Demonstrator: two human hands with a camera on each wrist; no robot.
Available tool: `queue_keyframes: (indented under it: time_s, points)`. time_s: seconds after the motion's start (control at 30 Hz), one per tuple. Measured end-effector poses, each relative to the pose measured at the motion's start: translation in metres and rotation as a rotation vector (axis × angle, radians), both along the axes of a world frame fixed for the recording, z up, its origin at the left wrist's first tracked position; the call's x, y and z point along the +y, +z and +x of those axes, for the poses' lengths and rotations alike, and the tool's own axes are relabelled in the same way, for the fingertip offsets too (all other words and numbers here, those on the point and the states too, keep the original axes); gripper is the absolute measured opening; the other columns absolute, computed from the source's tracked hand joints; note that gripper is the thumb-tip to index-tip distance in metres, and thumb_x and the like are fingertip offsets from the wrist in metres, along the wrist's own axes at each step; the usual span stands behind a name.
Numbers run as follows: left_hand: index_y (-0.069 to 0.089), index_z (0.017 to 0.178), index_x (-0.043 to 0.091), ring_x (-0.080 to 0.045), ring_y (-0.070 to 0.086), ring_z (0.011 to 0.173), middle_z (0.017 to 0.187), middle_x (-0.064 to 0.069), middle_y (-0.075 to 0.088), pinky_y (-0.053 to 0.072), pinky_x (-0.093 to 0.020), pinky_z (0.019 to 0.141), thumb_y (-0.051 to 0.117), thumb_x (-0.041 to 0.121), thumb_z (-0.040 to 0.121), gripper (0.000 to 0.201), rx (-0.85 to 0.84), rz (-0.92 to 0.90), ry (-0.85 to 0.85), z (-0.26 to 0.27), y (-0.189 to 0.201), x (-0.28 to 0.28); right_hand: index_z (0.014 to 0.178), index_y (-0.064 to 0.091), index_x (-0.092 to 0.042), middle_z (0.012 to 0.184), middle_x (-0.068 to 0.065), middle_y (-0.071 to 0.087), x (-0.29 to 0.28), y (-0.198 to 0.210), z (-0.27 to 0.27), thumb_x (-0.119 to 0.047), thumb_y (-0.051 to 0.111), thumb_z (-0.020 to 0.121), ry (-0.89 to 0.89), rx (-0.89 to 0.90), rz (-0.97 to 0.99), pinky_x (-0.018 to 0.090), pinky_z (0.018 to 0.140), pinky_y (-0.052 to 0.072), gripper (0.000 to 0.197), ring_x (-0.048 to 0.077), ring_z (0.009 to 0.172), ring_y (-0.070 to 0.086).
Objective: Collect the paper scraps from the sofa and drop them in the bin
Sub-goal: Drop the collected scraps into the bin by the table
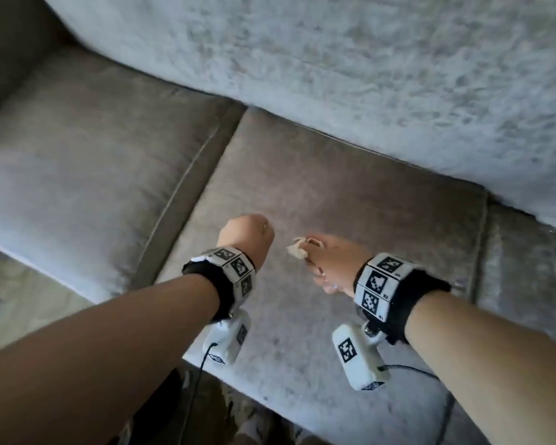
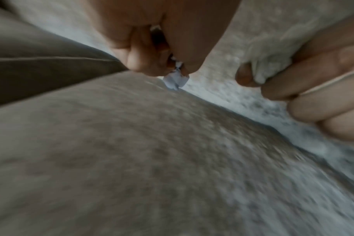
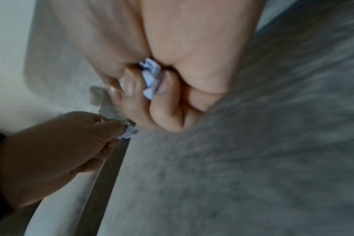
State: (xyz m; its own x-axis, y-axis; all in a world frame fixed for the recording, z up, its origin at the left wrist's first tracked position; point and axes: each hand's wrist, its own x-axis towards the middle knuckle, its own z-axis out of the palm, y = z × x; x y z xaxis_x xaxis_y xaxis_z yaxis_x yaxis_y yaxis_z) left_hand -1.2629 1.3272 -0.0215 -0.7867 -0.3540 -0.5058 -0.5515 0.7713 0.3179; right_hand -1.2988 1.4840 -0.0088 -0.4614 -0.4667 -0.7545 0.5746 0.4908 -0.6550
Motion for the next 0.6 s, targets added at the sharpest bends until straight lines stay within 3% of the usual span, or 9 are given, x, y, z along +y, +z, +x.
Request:
queue_keyframes:
  time_s: [0.07, 0.17, 0.27, 0.33, 0.4, 0.43, 0.53, 0.6]
  points:
    - [0.065, 0.091, 0.007, -0.037, 0.062, 0.090, 0.097, -0.018, 0.067, 0.040, -0.031, 0.067, 0.045, 0.028, 0.093, 0.029, 0.009, 0.008, 0.110, 0.038, 0.006, -0.053, 0.086, 0.059, -0.019, 0.040, -0.005, 0.035, -0.064, 0.005, 0.018, -0.012, 0.044, 0.097, 0.086, 0.021, -0.008, 0.011, 0.035, 0.017, 0.020, 0.008, 0.029, 0.025]
    - [0.065, 0.093, 0.008, -0.037, 0.062, 0.091, 0.099, -0.018, 0.067, 0.045, -0.032, 0.070, 0.044, 0.029, 0.093, 0.030, 0.010, 0.014, 0.273, 0.103, 0.010, -0.123, 0.070, 0.046, -0.024, 0.038, -0.008, 0.028, -0.159, 0.011, 0.055, -0.016, 0.046, 0.094, 0.287, -0.005, 0.003, 0.010, 0.041, 0.015, 0.025, 0.008, 0.030, 0.020]
    - [0.064, 0.087, 0.006, -0.037, 0.063, 0.089, 0.093, -0.018, 0.067, 0.041, -0.031, 0.064, 0.043, 0.026, 0.094, 0.029, 0.002, 0.021, 0.419, 0.171, 0.011, -0.182, 0.067, 0.043, -0.021, 0.034, -0.006, 0.026, -0.245, 0.013, 0.098, -0.018, 0.037, 0.098, 0.465, -0.050, 0.027, 0.006, 0.042, 0.019, 0.031, 0.007, 0.025, 0.020]
    - [0.061, 0.082, 0.006, -0.036, 0.063, 0.085, 0.089, -0.018, 0.066, 0.041, -0.031, 0.063, 0.042, 0.023, 0.093, 0.028, -0.002, 0.021, 0.518, 0.217, 0.010, -0.216, 0.068, 0.043, -0.020, 0.036, -0.006, 0.031, -0.296, 0.015, 0.128, -0.018, 0.035, 0.099, 0.581, -0.028, 0.043, 0.006, 0.034, 0.019, 0.032, 0.006, 0.020, 0.023]
    - [0.057, 0.076, 0.008, -0.035, 0.063, 0.082, 0.082, -0.015, 0.064, 0.040, -0.031, 0.062, 0.042, 0.023, 0.092, 0.027, -0.011, 0.009, 0.640, 0.260, 0.008, -0.244, 0.071, 0.044, -0.022, 0.050, -0.007, 0.040, -0.339, 0.014, 0.158, -0.020, 0.037, 0.099, 0.757, 0.127, 0.085, 0.014, 0.025, 0.025, 0.029, 0.003, 0.020, 0.034]
    - [0.055, 0.073, 0.009, -0.034, 0.063, 0.081, 0.078, -0.014, 0.061, 0.039, -0.031, 0.061, 0.042, 0.023, 0.092, 0.027, -0.010, 0.003, 0.710, 0.281, 0.005, -0.256, 0.074, 0.045, -0.022, 0.055, -0.007, 0.041, -0.357, 0.012, 0.173, -0.021, 0.038, 0.099, 0.828, 0.189, 0.088, 0.016, 0.028, 0.031, 0.026, 0.002, 0.023, 0.037]
    - [0.047, 0.065, 0.011, -0.033, 0.061, 0.079, 0.073, -0.010, 0.054, 0.040, -0.030, 0.063, 0.044, 0.024, 0.093, 0.030, -0.017, 0.007, 0.949, 0.340, -0.003, -0.277, 0.075, 0.048, -0.019, 0.043, -0.006, 0.038, -0.396, -0.004, 0.223, -0.017, 0.039, 0.097, 0.922, 0.124, 0.090, 0.011, 0.031, 0.024, 0.023, 0.003, 0.025, 0.031]
    - [0.047, 0.062, 0.012, -0.032, 0.058, 0.078, 0.071, -0.010, 0.053, 0.041, -0.030, 0.066, 0.044, 0.025, 0.093, 0.033, -0.052, 0.025, 1.085, 0.378, -0.007, -0.280, 0.074, 0.047, -0.022, 0.046, -0.004, 0.038, -0.412, -0.016, 0.260, -0.016, 0.038, 0.096, 1.029, 0.087, 0.136, 0.011, 0.033, 0.022, 0.025, 0.006, 0.030, 0.033]
